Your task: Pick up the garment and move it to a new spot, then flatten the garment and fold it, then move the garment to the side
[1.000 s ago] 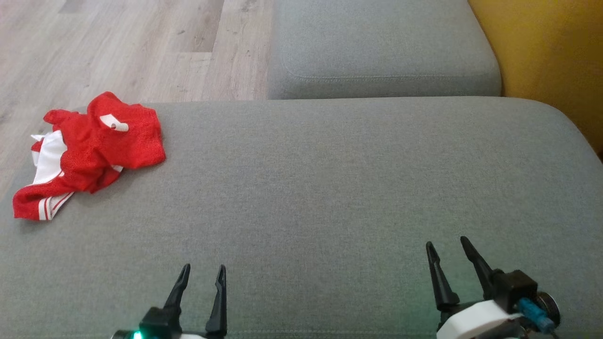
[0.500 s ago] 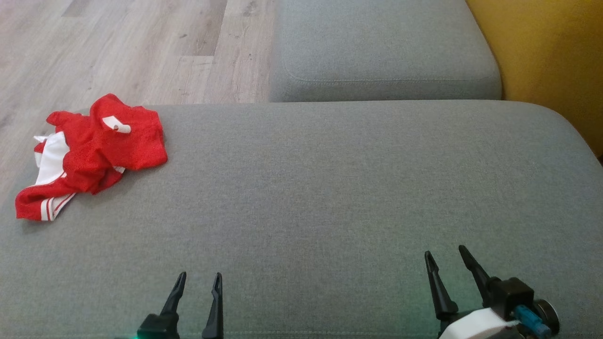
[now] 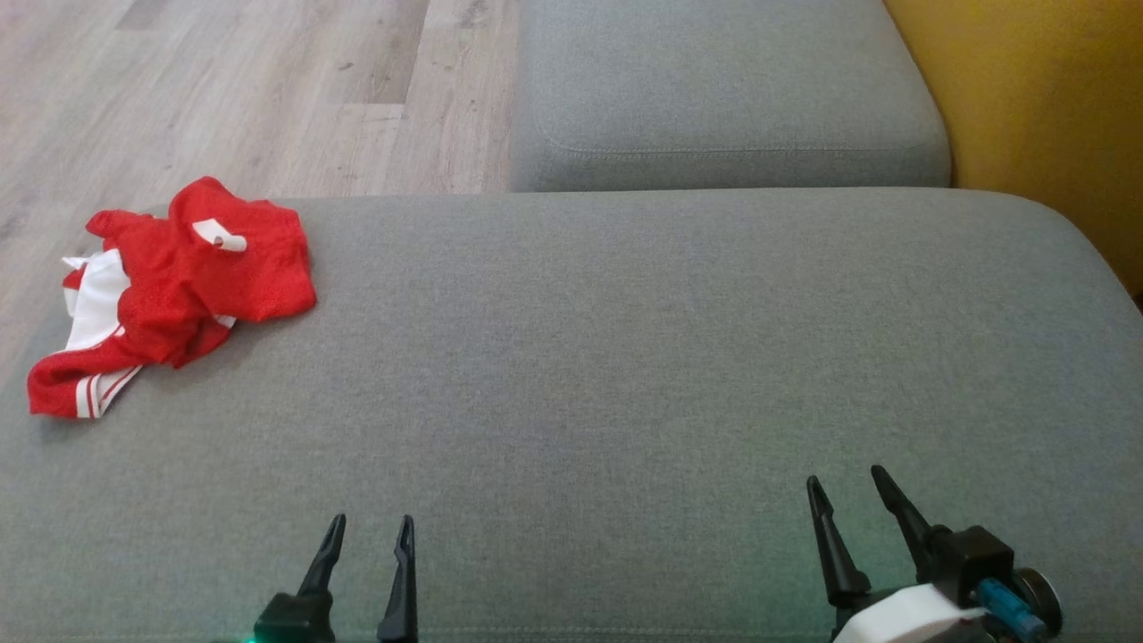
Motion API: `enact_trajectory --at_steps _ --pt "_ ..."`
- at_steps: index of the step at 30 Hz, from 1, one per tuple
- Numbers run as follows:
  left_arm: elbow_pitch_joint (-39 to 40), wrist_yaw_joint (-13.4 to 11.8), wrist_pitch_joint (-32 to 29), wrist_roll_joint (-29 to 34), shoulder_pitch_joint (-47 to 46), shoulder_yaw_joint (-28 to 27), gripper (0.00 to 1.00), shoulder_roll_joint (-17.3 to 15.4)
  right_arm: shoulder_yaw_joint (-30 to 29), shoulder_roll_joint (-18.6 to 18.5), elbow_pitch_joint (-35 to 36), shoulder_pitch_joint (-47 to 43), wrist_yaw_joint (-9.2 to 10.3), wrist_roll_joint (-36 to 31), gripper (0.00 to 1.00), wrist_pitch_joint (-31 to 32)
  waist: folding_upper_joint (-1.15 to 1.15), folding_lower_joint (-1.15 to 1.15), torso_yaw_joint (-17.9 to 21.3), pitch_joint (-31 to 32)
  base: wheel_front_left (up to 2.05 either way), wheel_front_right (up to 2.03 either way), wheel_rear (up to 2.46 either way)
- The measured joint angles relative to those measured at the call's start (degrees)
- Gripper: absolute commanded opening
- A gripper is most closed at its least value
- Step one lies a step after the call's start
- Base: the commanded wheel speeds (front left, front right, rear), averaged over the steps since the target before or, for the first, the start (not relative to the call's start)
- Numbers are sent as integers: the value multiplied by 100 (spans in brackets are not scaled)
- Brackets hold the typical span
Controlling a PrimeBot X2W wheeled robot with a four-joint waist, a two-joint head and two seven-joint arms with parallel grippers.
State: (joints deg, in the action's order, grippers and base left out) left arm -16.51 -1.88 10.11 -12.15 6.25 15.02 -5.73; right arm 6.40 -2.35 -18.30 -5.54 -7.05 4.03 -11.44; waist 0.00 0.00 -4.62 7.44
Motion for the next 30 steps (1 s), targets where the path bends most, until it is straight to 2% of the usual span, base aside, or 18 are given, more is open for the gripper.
enact_trajectory --at_steps 11,18,25,30 --pt "7 -47 -49 -49 -3 54 100 -36 -13 -1 157 -1 0 63 100 -71 0 0 -148 -13 0 0 0" --pt "108 -67 -56 -48 -32 105 100 -127 -1 -2 245 -1 0 201 100 -119 0 0 -697 -11 0 0 0" --pt "299 -115 -105 -47 -159 59 100 -278 57 -1 223 16 0 315 100 -176 0 0 -1490 -19 0 0 0" --pt "492 -274 -71 -59 -176 -120 100 -321 303 -1 156 229 0 337 100 -222 0 0 -1947 -132 0 0 0"
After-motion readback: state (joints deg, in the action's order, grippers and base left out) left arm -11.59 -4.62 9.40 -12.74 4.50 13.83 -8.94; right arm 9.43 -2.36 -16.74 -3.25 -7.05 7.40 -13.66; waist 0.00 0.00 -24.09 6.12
